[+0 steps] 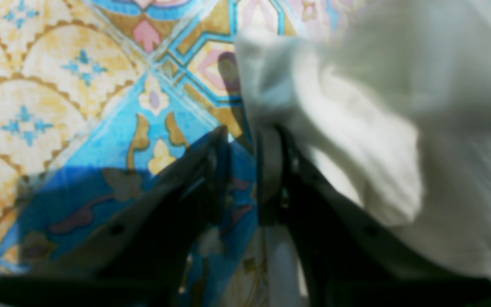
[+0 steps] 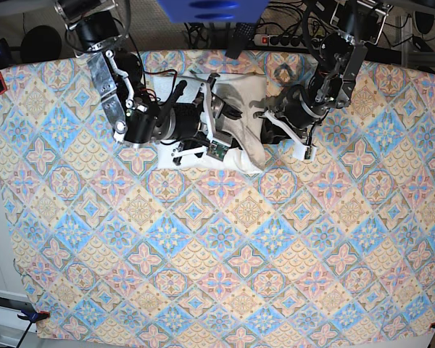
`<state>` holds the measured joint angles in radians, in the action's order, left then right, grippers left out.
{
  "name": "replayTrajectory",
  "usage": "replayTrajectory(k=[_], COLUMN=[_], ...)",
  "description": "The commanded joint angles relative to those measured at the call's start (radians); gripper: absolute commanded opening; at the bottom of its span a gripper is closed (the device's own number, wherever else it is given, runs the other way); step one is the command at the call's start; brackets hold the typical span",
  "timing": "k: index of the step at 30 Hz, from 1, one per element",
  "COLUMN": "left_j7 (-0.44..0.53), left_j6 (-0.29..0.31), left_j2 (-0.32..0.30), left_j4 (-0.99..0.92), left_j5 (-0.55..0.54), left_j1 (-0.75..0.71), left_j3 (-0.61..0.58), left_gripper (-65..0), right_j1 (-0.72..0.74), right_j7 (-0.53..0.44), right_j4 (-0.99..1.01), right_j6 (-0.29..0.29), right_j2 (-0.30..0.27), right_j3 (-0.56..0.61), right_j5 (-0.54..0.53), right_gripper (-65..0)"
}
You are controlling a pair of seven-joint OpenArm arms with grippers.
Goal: Fold the T-shirt properly
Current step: 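Grasp the folded bundle with both grippers and fold it in half, then release the left gripper and reposition it on the bundle's edge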
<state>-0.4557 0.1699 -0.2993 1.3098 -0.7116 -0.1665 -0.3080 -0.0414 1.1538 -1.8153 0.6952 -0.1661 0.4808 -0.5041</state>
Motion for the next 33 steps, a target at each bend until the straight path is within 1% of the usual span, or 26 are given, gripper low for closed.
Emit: replayTrajectory(k=[1,3,5,7,10,12,13,16,18,21,24,30,33], left_j7=[-0.090,-0.090,-0.085,-0.067,-0.058,-0.058,-0.058,-0.055,-0.056,-0.056,-0.058,-0.058,-0.058], left_j6=[-0.026,-0.026,-0.026,-0.026,-0.026,-0.026,-0.026,-0.022,-0.019,-0.019,-0.020,-0.026,-0.026], left_j2=[-0.004,-0.007,-0.041,-0.053,-0.071,-0.073,-0.077,-0.091,-0.093,-0.093,-0.088,-0.068,-0.068], left_j4=[-0.011,-0.008,0.018,0.057,0.109,0.147,0.170,0.270,0.379,0.548,0.600,0.598,0.609], left_j5=[0.030,0.030,0.028,0.028,0.030,0.030,0.030,0.028,0.027,0.030,0.025,0.025,0.028], left_j1=[-0.014,-0.015,-0.021,-0.052,-0.103,-0.132,-0.147,-0.212,-0.264,-0.328,-0.341,-0.321,-0.354], left_j3=[-0.004,-0.004,0.007,0.036,0.128,0.181,0.208,0.287,0.318,0.312,0.284,0.172,0.154], left_gripper=[-53.4,-53.5,-53.5,-53.5,-53.3,-53.2,-53.2,-53.1,-53.1,-53.1,-53.1,-53.1,-53.0], right_j1=[0.018,0.016,0.010,0.010,0.008,0.008,0.008,0.013,0.015,0.015,0.016,0.016,0.016], right_j7=[-0.025,-0.025,-0.028,-0.031,-0.031,-0.031,-0.031,-0.034,-0.042,-0.107,-0.146,-0.153,-0.153], right_j4=[-0.042,-0.060,-0.067,-0.082,-0.082,-0.073,-0.071,-0.031,0.013,0.064,0.102,0.119,0.117], right_j6=[0.003,0.003,0.003,0.003,0.003,0.003,0.003,0.003,0.003,0.003,0.003,0.003,0.003], right_j2=[0.003,0.003,0.003,0.003,0.001,-0.014,-0.017,-0.017,-0.014,-0.014,-0.014,-0.014,-0.014], right_j3=[-0.004,-0.027,-0.081,-0.129,-0.170,-0.178,-0.178,-0.181,-0.181,-0.181,-0.179,-0.181,-0.181], right_j5=[-0.026,-0.026,-0.026,-0.026,-0.023,-0.020,-0.020,-0.015,0.029,0.120,0.189,0.204,0.204], right_gripper=[-38.3,-38.3,-38.3,-38.3,-38.3,-38.5,-39.3,-44.5,-49.3,-53.5,-53.7,-53.7,-53.7])
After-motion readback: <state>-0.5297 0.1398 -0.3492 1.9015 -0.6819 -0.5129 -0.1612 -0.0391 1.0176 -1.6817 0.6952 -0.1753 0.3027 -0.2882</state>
